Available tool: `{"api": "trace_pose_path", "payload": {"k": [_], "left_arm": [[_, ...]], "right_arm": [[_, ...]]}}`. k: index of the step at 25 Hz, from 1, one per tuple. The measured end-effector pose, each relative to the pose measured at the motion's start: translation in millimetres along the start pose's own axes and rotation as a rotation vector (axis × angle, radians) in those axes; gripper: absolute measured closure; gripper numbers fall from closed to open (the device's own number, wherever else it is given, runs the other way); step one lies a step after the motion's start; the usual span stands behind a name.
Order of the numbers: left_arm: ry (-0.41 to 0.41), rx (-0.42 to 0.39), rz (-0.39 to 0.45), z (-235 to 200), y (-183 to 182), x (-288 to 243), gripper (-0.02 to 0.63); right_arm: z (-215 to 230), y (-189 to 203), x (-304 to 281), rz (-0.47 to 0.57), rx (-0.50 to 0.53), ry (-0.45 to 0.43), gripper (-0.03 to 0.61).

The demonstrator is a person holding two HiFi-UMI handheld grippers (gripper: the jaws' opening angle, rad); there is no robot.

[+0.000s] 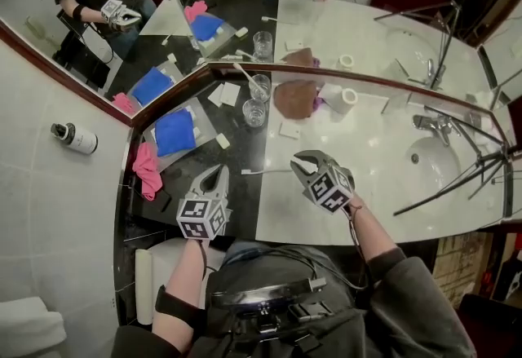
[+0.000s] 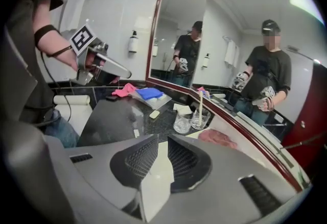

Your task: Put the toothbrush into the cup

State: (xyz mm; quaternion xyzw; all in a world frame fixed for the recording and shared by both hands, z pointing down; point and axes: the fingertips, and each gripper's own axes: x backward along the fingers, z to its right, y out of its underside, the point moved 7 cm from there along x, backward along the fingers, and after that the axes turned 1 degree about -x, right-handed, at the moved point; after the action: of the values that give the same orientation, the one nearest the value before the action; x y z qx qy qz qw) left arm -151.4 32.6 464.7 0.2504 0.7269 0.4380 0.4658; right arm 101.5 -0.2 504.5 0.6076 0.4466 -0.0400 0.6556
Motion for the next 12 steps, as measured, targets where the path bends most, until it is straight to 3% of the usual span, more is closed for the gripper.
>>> {"api": "trace_pose_path", "payload": {"k": [7,12], "left_arm": [[0.001,0.018,-0.012,-13,13,2,0.612],[0.011,0.049,-0.012,-21,21,1,0.612]], "right_arm": [[-39,0,-63,-0.248,0.401,-0.213,0.425],[-57,11,-105,-0.37,0.544,-0.316,0.419]]}}
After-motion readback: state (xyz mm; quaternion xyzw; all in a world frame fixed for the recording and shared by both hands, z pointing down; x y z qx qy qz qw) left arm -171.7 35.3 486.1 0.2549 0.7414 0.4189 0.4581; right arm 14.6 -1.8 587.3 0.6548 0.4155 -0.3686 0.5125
